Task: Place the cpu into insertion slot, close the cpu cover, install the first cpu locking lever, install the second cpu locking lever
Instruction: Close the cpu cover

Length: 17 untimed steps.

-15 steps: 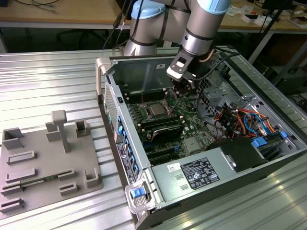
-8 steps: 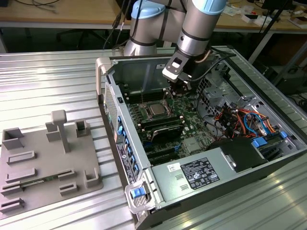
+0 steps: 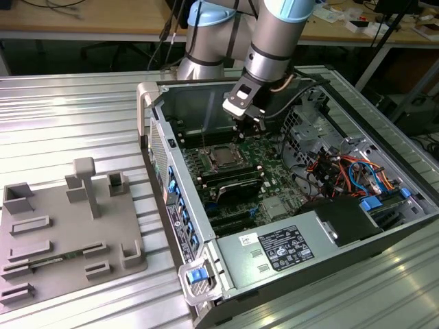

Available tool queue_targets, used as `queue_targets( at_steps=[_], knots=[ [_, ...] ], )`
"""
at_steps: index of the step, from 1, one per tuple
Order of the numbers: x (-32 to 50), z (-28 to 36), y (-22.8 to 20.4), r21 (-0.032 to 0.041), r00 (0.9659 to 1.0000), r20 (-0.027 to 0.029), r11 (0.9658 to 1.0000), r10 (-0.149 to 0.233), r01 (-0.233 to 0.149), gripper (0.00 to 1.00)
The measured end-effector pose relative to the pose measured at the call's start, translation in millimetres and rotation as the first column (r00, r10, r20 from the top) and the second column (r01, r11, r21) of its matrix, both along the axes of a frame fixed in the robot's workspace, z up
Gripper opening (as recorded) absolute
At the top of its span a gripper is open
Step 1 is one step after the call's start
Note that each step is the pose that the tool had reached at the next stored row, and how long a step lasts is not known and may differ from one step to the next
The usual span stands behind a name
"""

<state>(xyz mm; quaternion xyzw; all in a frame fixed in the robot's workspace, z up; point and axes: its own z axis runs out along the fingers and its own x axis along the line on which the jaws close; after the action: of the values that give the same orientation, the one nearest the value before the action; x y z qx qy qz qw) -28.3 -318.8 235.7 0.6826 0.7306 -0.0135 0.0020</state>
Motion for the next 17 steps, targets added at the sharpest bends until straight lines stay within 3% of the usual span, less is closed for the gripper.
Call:
queue_targets(
  at_steps=[12,17],
  knots=[
    [-41.9,-13.5,-0.2,-0.0001,1.0,-0.0021,1.0,0.002,-0.002,0.11],
    [-48.1,-24.8,-0.2,0.0,1.0,-0.0037,1.0,0.004,-0.004,0.11]
  ],
)
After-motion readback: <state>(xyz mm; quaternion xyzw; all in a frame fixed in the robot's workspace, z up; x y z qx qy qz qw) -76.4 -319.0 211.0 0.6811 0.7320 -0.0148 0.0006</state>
